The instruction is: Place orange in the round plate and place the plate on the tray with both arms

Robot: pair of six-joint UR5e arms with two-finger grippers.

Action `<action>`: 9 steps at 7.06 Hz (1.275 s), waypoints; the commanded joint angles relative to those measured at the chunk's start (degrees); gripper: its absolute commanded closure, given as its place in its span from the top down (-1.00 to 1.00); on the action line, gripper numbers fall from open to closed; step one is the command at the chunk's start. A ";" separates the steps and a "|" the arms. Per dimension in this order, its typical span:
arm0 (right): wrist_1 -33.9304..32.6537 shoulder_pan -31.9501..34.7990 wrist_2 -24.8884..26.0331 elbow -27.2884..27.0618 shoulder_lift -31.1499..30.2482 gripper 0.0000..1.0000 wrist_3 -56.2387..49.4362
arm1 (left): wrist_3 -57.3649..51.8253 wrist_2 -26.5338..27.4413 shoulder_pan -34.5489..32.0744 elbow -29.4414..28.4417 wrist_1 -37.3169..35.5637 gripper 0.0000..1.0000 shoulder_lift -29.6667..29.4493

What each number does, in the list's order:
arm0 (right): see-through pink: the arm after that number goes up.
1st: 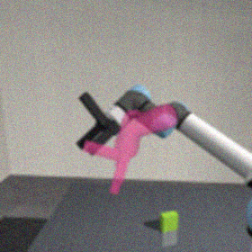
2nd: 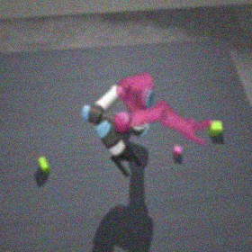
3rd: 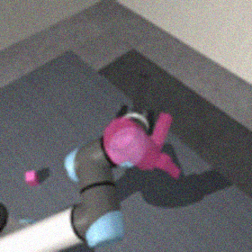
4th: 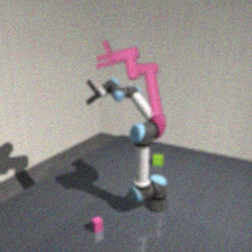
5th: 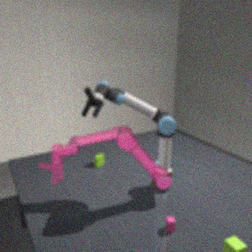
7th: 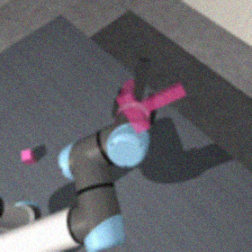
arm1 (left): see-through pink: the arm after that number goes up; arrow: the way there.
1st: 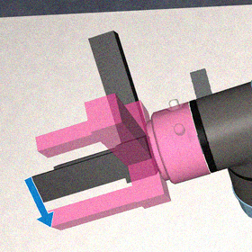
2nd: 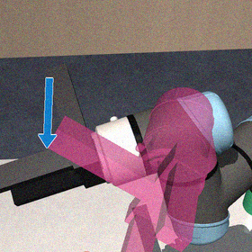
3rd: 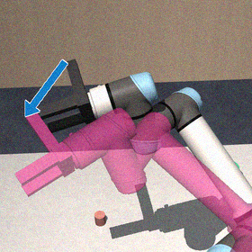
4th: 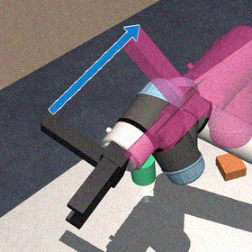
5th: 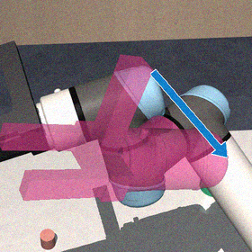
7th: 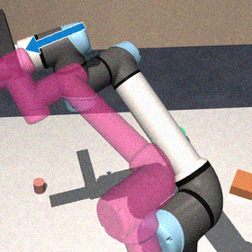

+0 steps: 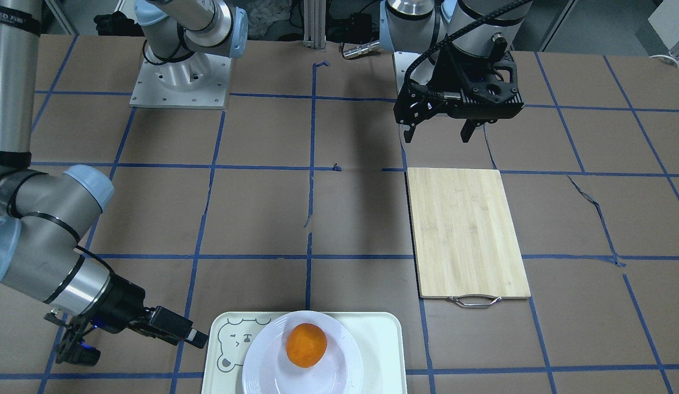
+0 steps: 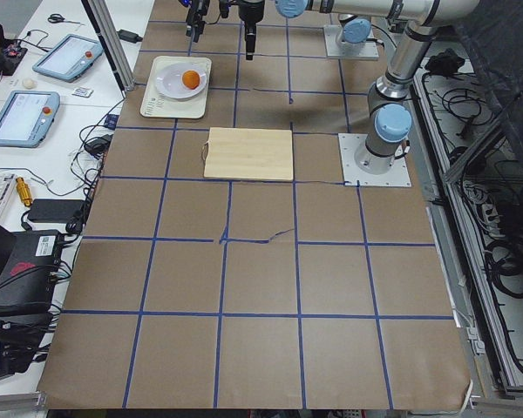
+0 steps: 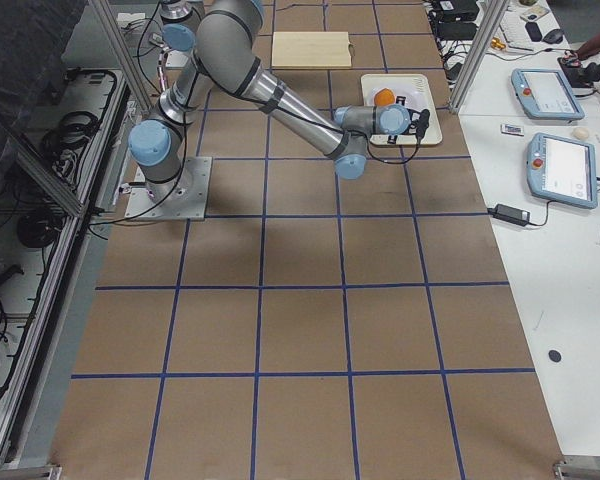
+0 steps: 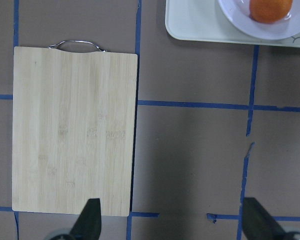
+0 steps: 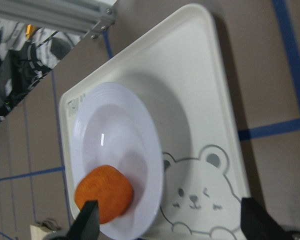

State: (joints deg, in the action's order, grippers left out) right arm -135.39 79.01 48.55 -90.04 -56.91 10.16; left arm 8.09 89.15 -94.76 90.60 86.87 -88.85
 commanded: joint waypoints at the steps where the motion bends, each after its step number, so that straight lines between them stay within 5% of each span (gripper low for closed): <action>1: 20.66 2.45 16.87 0.65 -14.91 1.00 -1.46 | 0.00 -0.20 0.02 -0.07 -0.03 1.00 0.00; 4: 39.45 13.42 40.06 7.05 -24.64 1.00 -1.38 | 0.00 -0.12 0.02 -0.07 -0.12 1.00 0.00; 6: 48.17 14.51 40.83 7.51 -28.85 1.00 -0.32 | 0.00 -0.12 0.02 -0.07 -0.03 1.00 0.00; 9: 48.38 13.63 40.30 6.98 -28.51 1.00 -1.38 | 0.00 -0.12 0.02 -0.07 -0.12 1.00 0.00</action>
State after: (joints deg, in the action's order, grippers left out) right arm -87.23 92.87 89.03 -82.92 -85.31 9.10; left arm 8.09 88.96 -94.75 90.53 86.78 -88.86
